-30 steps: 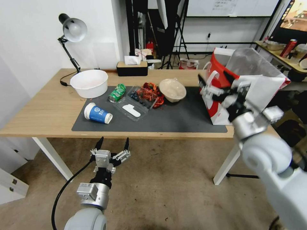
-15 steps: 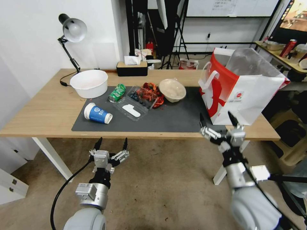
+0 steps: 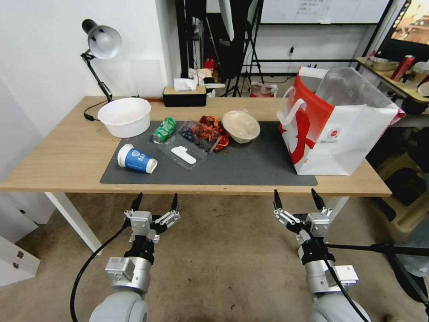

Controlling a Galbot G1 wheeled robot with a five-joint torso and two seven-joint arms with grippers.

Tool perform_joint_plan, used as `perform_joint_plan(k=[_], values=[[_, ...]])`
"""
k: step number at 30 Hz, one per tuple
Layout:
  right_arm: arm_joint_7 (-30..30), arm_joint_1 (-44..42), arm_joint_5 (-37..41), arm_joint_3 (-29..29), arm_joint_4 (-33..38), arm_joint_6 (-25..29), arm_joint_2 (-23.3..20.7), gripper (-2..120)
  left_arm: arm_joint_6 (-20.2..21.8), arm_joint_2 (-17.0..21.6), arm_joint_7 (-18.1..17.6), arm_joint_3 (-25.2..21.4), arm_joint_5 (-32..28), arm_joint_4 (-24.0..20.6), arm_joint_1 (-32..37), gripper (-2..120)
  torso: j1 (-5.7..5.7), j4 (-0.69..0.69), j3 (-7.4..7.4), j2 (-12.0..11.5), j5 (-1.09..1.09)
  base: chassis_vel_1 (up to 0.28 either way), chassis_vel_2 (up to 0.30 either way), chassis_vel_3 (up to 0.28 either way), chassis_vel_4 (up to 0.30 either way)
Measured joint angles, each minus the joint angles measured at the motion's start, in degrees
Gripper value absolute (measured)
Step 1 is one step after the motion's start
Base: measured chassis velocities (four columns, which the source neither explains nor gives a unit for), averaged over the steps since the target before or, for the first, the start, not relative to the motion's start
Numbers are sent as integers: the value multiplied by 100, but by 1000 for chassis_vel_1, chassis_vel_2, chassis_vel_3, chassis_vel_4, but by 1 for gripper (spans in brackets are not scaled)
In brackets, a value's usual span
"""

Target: Pick up the trash from the table and place it into the takeout bag.

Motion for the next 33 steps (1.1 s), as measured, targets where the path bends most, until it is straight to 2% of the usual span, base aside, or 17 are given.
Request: perform_joint_plan(k=[8,13,14,21,30,33], values=[[80,269,198,-60,-22,-124,-6,100,0,1,-2,0,0,7,0,100,0,-1,0,0,0,0,0,0,0],[371,1130,1034,-211,-57,-814,-89,100,0,-4,-2,-3,5,8,10,100,0,0,1,0,0,0,0,0,0],[371,1130,1034,-211,-57,-814,-89,100,0,-4,-2,-3,5,8,10,100,0,0,1,0,0,0,0,0,0],[656,2222,2368,-438,-440,-1691,-255,100,3,-16,-1,-7,34,8,26,100,1,-1,1,0,1,0,0,0,0],[813,3504,3535,-746,-1066,-2216,-236,100,9,-19,1,-10,90,41,23,100,1,0,1,0,0,0,0,0,0],[909,4070,4100,-908,-1576,-2356,-136,100,9,-20,2,-15,111,52,25,100,2,0,1,0,0,0,0,0,0]])
